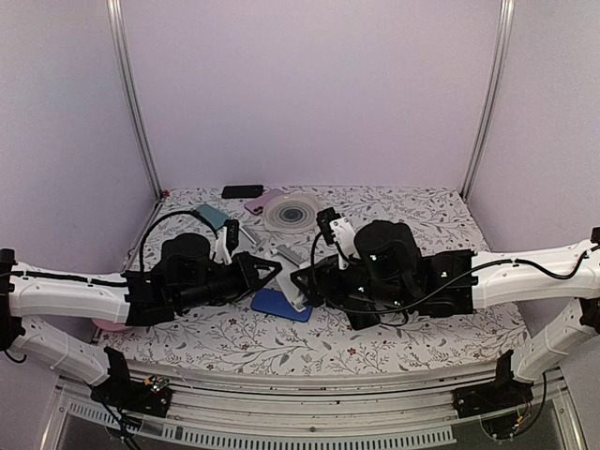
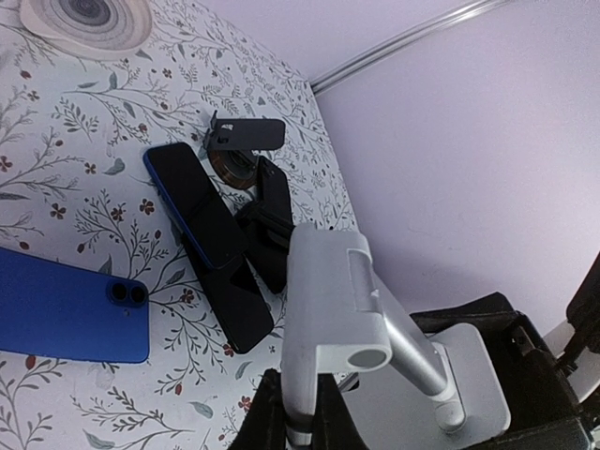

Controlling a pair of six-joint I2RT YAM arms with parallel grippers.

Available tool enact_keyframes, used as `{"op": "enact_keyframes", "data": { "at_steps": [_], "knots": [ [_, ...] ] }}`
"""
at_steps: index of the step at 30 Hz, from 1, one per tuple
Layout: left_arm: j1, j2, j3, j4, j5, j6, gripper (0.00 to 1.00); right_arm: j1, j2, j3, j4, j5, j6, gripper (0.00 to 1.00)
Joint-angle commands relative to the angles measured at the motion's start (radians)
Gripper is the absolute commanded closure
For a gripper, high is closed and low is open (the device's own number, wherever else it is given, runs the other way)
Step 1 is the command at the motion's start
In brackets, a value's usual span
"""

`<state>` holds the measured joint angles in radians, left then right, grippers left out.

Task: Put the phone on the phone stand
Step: Pass from the left arm to the right, then place the phone stand at the center of the board.

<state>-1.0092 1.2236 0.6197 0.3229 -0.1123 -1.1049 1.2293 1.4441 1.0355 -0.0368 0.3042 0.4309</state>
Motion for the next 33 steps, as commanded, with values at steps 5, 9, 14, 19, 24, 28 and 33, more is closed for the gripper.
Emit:
{"op": "enact_keyframes", "data": {
  "at_steps": [5, 9, 14, 19, 24, 28, 33],
  "knots": [
    [0.01, 0.006, -0.007, 0.076, 0.019, -0.006, 1.0, -0.003, 0.006, 0.009, 0.005, 0.031, 0.012, 0.42],
    [0.009, 0.018, -0.005, 0.078, 0.026, -0.011, 0.9, -0.004, 0.0, 0.009, -0.005, 0.048, 0.018, 0.52],
    [0.009, 0.031, -0.008, 0.084, 0.028, -0.016, 0.74, -0.008, -0.006, 0.011, -0.019, 0.065, 0.023, 0.59],
    [0.01, 0.038, -0.024, 0.101, 0.024, -0.021, 0.49, -0.034, -0.024, 0.002, -0.032, 0.068, 0.035, 0.62],
    [0.01, 0.044, -0.034, 0.101, 0.016, -0.02, 0.2, -0.063, -0.043, -0.006, -0.052, 0.078, 0.035, 0.64],
    [0.009, 0.044, -0.04, 0.098, 0.01, -0.016, 0.03, -0.091, -0.062, -0.023, -0.062, 0.085, 0.031, 0.64],
    [0.009, 0.032, -0.055, 0.098, -0.003, -0.015, 0.03, -0.139, -0.093, -0.054, -0.074, 0.088, 0.026, 0.64]
  ]
}}
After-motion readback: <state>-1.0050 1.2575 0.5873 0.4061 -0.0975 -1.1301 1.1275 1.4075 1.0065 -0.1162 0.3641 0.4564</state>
